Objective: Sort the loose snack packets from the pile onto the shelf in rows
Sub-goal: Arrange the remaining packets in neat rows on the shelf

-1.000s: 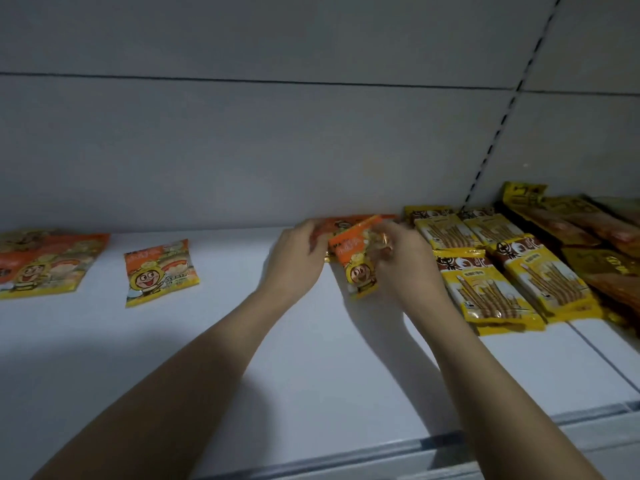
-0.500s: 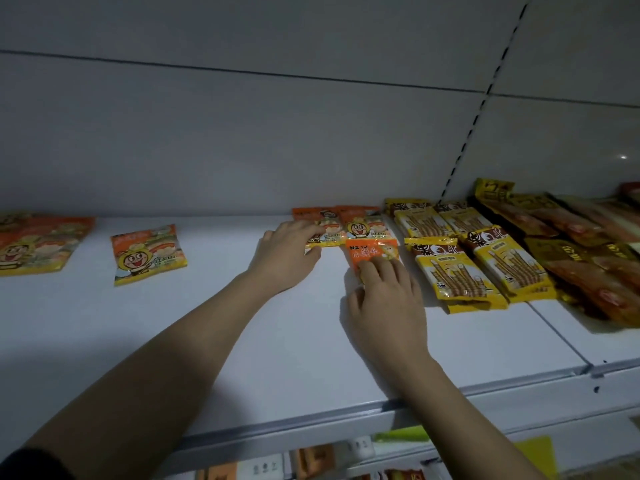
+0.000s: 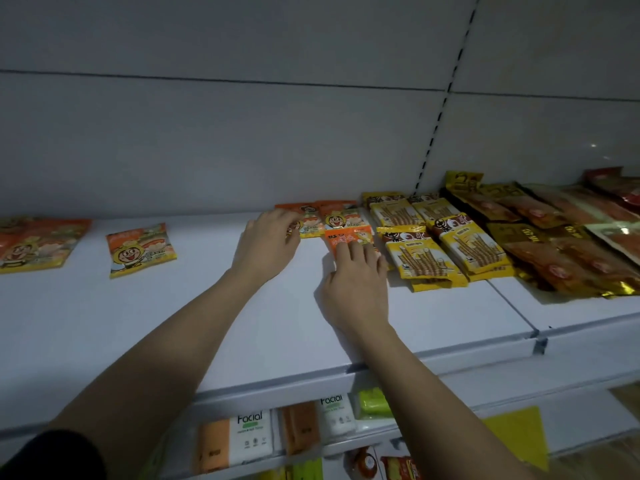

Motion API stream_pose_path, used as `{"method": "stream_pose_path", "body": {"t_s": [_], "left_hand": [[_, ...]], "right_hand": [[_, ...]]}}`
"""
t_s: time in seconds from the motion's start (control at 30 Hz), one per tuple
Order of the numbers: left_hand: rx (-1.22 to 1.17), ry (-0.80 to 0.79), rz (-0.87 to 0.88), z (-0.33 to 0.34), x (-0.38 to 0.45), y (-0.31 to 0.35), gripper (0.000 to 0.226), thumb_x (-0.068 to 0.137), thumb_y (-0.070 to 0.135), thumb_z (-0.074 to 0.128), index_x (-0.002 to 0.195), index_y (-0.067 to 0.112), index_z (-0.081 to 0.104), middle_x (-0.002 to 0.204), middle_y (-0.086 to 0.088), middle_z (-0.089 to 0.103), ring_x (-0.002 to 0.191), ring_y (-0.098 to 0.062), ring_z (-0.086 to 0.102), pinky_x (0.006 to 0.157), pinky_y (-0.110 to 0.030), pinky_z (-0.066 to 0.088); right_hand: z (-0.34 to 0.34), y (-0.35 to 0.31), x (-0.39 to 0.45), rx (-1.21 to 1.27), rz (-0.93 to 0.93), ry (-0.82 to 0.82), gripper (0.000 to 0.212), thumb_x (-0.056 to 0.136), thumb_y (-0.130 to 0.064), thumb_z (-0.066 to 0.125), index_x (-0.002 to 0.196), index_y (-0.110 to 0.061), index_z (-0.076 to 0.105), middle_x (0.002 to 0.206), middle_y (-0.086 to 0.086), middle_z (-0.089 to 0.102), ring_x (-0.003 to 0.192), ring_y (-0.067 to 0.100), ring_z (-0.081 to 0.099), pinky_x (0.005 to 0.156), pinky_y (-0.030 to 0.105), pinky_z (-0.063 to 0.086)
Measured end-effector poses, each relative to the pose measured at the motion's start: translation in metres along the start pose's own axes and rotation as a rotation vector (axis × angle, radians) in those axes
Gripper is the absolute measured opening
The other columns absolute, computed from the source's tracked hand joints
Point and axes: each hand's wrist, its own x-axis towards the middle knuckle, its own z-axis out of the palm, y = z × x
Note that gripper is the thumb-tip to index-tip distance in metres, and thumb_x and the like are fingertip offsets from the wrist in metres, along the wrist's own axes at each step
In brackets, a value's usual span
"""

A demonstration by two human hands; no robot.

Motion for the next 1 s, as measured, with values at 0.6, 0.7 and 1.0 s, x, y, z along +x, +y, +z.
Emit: {"method": "stream_pose_path", "body": {"t_s": [0.6,0.7,1.0], "left_hand": [[-0.034,0.137,-0.445,-0.168,-0.176,-0.065,0.023,0.1,0.021,0.052,0.118,0.026,0.067,0.123,0.008,0.064,0.116,-0.013,0.051,0.101,-0.033,0.04],[-0.052,0.158,-0.49,-0.188,-0.183,-0.099,0.022,0.099,0.022,0.053,0.115,0.028,0.067,0.123,0.008,0.063,0.1,-0.008,0.053,0.099,-0.034,0.045],[-0.039,0.146,-0.633,-0.214,-0.18,-0.221,0.038,0.097,0.023,0.056,0.133,0.011,0.054,0.129,-0.009,0.059,0.116,-0.027,0.055,0.097,-0.044,0.049]], "right_hand": [[-0.007,-0.086,-0.03,0.424,-0.296,-0.098,0.025,0.096,-0.007,0.049,0.118,-0.006,0.061,0.11,0.013,0.063,0.105,0.03,0.054,0.08,0.039,0.046],[0.005,-0.142,-0.023,0.499,-0.28,-0.225,0.025,0.098,-0.011,0.048,0.119,-0.005,0.06,0.112,0.014,0.062,0.103,0.029,0.057,0.079,0.034,0.042],[0.056,-0.269,0.02,0.287,0.06,-0.229,0.043,0.097,-0.038,0.045,0.121,-0.003,0.055,0.124,0.017,0.052,0.119,0.035,0.044,0.09,0.041,0.038]]}}
